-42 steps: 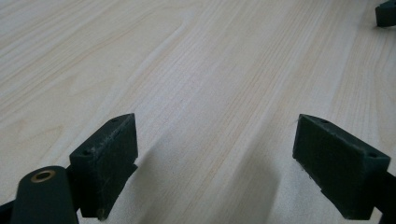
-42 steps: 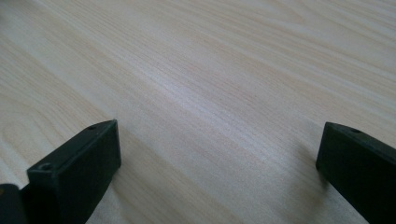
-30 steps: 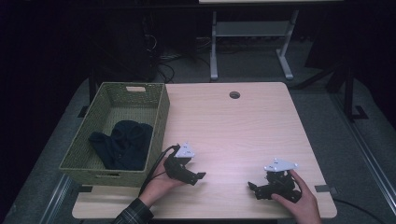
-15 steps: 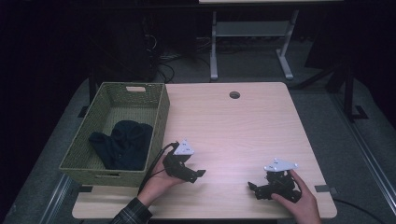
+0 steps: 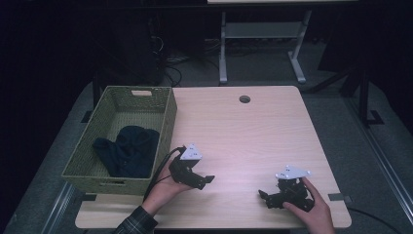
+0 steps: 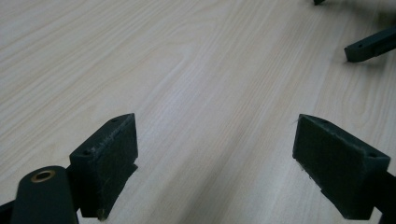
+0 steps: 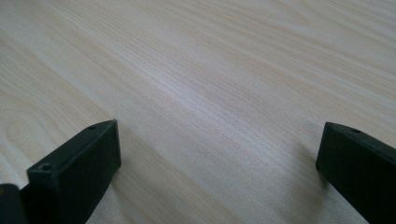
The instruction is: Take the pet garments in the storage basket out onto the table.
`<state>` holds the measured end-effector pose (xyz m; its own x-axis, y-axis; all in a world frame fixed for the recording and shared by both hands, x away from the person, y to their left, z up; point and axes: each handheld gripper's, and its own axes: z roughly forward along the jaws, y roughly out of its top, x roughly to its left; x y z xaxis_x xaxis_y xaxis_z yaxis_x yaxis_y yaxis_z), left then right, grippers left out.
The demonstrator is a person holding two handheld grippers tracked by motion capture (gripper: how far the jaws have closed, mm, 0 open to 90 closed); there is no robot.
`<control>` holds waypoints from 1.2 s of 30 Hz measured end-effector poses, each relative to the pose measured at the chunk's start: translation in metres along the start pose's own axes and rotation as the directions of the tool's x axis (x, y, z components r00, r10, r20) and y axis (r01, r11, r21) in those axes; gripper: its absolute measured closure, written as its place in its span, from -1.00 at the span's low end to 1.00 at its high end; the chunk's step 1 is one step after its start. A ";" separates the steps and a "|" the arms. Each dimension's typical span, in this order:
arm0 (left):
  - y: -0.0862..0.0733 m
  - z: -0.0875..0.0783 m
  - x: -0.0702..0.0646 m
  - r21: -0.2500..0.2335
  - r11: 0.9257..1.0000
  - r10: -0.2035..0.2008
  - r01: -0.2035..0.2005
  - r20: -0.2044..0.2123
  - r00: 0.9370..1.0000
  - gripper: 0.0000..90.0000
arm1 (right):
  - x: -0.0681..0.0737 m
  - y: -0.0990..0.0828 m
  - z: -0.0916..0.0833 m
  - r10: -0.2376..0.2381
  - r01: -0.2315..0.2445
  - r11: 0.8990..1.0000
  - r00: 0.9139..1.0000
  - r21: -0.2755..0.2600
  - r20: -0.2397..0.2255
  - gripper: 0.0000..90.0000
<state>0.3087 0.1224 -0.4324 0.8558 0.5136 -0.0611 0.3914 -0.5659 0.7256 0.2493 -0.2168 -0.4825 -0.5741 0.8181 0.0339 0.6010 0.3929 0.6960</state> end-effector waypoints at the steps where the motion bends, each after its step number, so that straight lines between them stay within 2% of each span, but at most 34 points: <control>1: 0.000 -0.001 0.000 -0.001 1.000 -0.001 0.001 -0.001 1.000 -0.70 | 0.000 0.000 0.000 0.000 0.000 1.000 1.000 0.000 0.000 -1.00; 20: 0.013 -0.013 0.000 -0.036 0.999 -0.007 0.007 0.007 1.000 -0.70 | 0.000 0.000 0.000 -0.001 0.001 1.000 1.000 0.000 0.000 -1.00; 29: 0.023 -0.018 0.002 -0.035 0.999 0.018 -0.017 0.014 1.000 -0.69 | 0.000 0.000 0.000 0.002 -0.002 1.000 1.000 -0.001 0.001 -1.00; 36: 0.030 -0.023 0.006 -0.057 0.998 0.020 -0.019 0.006 1.000 -0.69 | 0.000 0.000 0.000 0.002 -0.002 1.000 1.000 -0.001 0.001 -1.00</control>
<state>0.3181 0.1229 -0.3951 0.8656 0.4981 -0.0512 0.3548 -0.5379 0.7647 0.2497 -0.2163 -0.4826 -0.5727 0.8191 0.0345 0.6012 0.3910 0.6969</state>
